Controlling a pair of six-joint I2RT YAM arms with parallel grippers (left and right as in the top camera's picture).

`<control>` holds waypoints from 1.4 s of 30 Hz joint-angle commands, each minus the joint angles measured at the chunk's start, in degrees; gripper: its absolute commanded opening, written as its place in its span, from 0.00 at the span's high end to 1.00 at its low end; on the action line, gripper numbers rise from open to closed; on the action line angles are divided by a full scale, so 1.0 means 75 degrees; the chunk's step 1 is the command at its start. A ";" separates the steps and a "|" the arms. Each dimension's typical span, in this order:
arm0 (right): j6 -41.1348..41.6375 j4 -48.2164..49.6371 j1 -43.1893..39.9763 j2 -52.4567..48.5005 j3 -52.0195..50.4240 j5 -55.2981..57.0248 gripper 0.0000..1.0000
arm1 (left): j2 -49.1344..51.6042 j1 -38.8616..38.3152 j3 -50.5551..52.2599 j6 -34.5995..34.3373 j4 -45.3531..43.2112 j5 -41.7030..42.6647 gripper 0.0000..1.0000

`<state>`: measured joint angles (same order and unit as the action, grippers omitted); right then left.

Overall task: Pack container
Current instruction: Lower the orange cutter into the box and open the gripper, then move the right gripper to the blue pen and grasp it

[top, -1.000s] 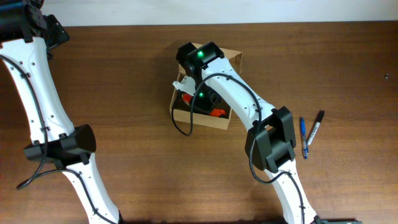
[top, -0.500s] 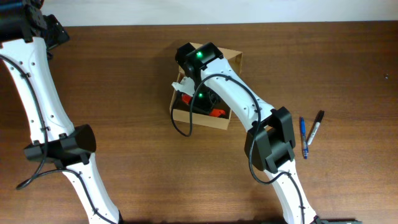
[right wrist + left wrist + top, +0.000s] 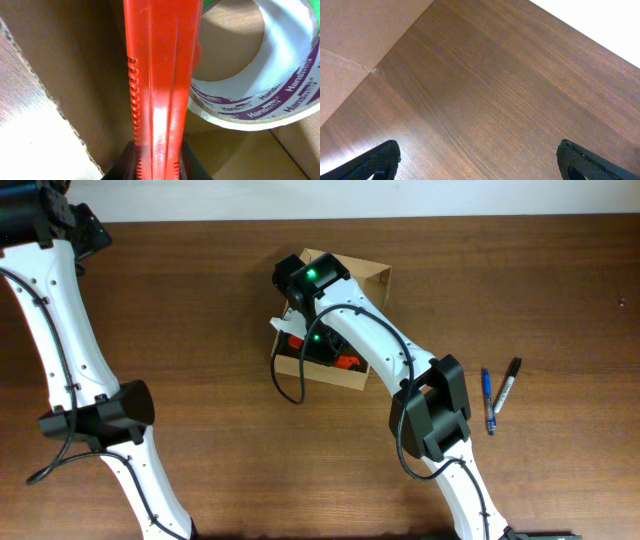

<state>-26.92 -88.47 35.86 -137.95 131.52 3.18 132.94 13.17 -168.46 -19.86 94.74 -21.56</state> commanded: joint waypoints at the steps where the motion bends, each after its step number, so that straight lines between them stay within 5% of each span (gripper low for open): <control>1: 0.0026 -0.0009 0.0087 0.0277 -0.0020 0.0102 0.78 | -0.0221 0.0038 0.0029 0.0085 0.0006 -0.0009 0.00; 13: 0.0050 -0.0070 0.0175 0.0356 0.0370 0.0274 0.72 | -0.0221 0.0038 0.0029 0.0085 0.0009 -0.0009 0.00; 20: 0.0050 -0.0067 0.0175 0.0481 0.0382 0.0277 0.57 | -0.0221 0.0038 0.0029 0.0085 0.0006 -0.0009 0.00; 31: 0.0938 -0.0152 0.0003 0.1711 0.0382 0.1915 0.57 | -0.0221 0.0038 0.0029 0.0087 0.0006 -0.0009 0.00; 37: 0.1746 0.0015 -0.1259 0.3969 0.0335 0.1912 0.49 | -0.0221 0.0038 0.0029 0.0085 0.0009 -0.0009 0.00; 42: 0.1827 0.0793 -0.4025 0.5875 -0.0769 0.0271 0.42 | -0.0221 0.0038 0.0029 0.0087 0.0009 -0.0009 0.00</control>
<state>-15.62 -83.50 16.80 -101.10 131.17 12.38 132.94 13.17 -168.46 -19.86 94.74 -21.56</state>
